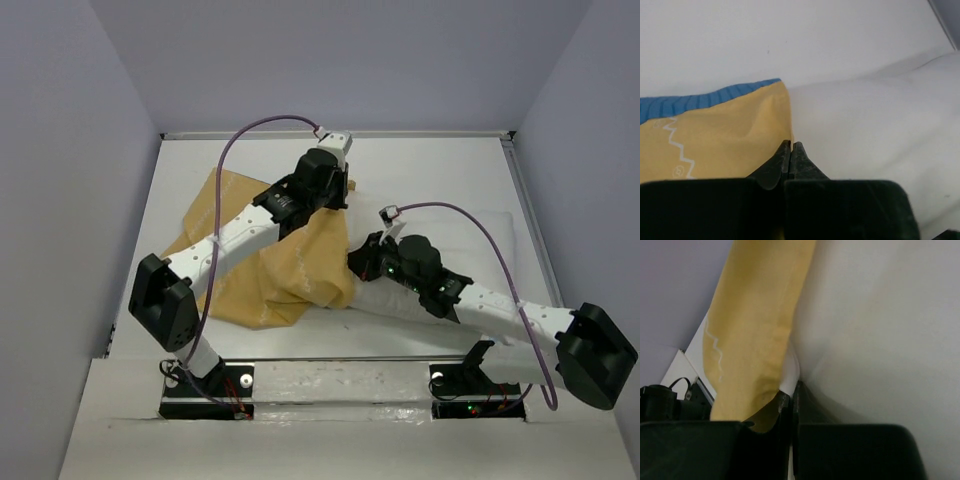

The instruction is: Put the pillow into the pillowcase

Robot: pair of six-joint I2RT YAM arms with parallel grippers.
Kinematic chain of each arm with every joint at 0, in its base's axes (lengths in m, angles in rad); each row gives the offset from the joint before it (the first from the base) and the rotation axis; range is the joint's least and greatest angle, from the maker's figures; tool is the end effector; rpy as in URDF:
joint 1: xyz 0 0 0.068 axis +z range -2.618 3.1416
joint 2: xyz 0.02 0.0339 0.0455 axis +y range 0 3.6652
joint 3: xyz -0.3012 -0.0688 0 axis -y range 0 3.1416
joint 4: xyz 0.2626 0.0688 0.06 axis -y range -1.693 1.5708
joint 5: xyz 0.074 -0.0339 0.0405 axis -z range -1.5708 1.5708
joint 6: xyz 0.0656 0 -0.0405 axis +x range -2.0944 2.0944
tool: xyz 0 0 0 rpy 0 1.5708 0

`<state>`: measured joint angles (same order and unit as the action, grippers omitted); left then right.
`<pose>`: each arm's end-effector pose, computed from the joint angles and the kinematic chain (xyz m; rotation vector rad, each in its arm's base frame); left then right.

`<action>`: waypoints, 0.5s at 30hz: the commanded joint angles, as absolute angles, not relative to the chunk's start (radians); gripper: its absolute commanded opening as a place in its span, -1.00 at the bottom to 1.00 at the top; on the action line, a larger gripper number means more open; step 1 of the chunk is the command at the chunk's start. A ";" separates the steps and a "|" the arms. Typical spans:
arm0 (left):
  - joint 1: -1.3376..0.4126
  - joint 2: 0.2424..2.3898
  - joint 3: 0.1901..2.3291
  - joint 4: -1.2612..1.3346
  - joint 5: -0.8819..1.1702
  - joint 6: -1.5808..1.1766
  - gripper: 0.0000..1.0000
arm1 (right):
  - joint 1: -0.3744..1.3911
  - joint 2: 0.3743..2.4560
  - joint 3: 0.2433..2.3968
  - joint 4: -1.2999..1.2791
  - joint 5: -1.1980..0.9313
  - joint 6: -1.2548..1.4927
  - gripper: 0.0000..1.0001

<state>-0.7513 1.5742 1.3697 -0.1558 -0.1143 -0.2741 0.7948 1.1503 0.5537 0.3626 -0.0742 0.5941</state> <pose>0.3125 -0.2816 0.3711 0.3898 1.9327 -0.5704 0.1952 0.2058 0.2582 -0.2500 1.9175 1.0319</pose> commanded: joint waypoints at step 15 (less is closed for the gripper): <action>-0.818 1.949 2.025 -0.187 0.149 -0.365 -0.89 | 1.051 1.100 0.669 0.417 0.130 0.465 -1.00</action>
<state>-0.7662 1.8896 1.9602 -0.2924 0.0643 -0.3378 0.9913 1.1439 0.6399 0.3641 0.1143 0.5014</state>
